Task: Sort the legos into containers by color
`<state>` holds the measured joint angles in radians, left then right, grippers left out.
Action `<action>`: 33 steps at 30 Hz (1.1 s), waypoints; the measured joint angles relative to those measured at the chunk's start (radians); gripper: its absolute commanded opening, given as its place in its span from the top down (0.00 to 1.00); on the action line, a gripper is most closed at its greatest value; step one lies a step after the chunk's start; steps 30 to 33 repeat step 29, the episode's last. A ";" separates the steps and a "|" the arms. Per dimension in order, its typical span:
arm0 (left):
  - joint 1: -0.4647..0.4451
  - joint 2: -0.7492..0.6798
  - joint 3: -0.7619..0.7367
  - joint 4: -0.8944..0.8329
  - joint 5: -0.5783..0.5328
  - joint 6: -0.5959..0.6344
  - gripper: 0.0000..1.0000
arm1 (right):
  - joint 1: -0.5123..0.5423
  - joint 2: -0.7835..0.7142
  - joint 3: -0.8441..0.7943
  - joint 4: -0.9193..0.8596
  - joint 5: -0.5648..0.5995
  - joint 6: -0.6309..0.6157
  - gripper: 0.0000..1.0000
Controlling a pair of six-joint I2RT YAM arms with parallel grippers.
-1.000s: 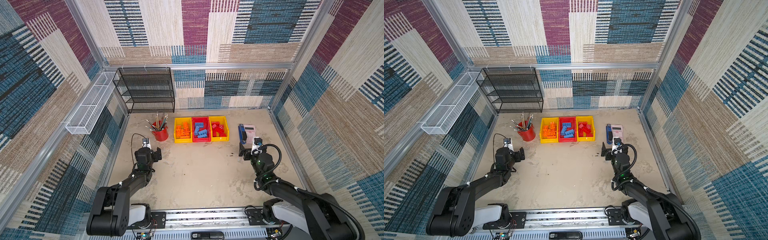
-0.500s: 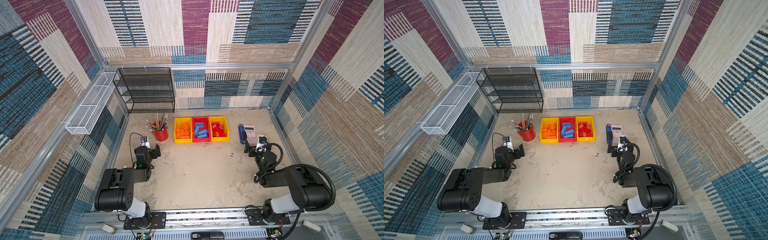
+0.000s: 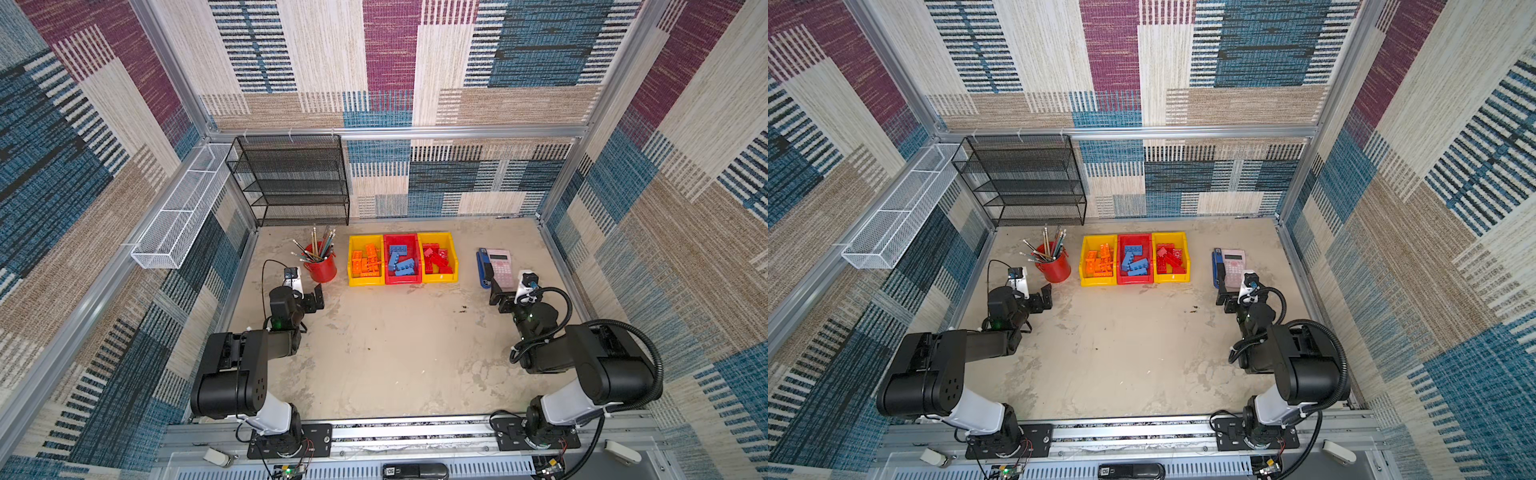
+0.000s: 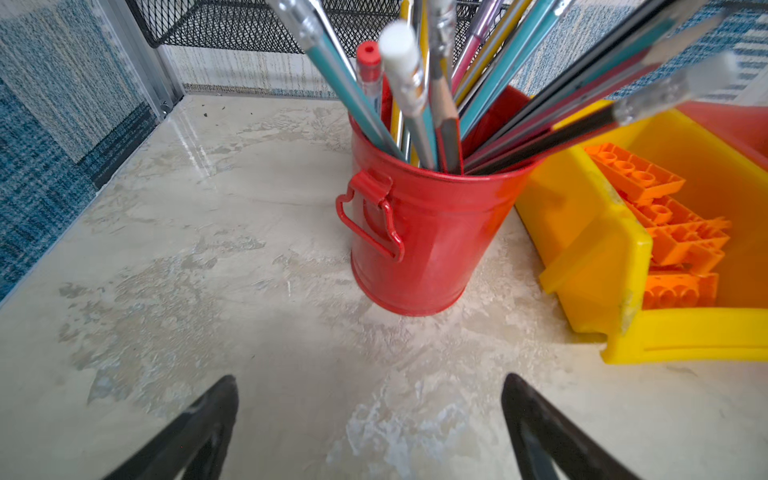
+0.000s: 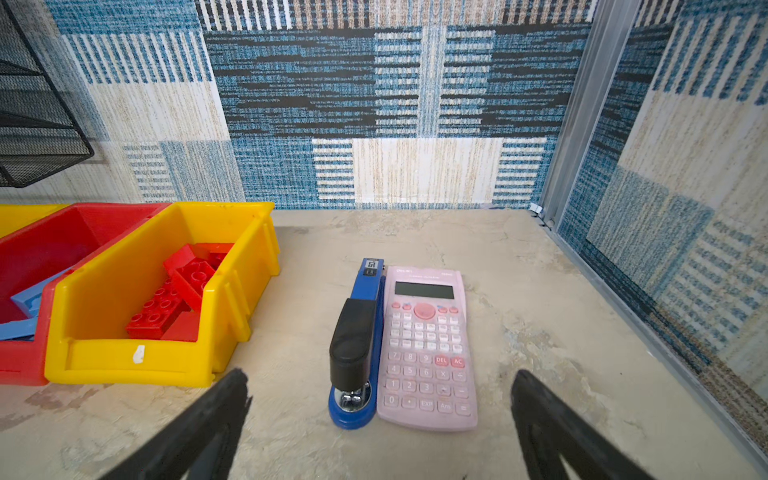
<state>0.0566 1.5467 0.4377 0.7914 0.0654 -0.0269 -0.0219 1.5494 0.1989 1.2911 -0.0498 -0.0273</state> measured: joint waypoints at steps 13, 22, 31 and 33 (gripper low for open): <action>-0.001 0.000 0.000 -0.002 0.016 0.000 0.01 | -0.002 0.000 -0.001 0.010 0.001 0.000 0.01; -0.001 0.000 0.000 -0.002 0.016 0.000 0.01 | -0.001 0.000 -0.001 0.013 0.001 0.000 0.01; -0.001 0.000 0.000 -0.002 0.016 0.000 0.01 | 0.000 0.000 -0.001 0.013 0.001 0.000 0.01; -0.001 0.000 0.000 -0.002 0.016 0.000 0.01 | 0.000 0.000 -0.001 0.013 0.001 0.000 0.01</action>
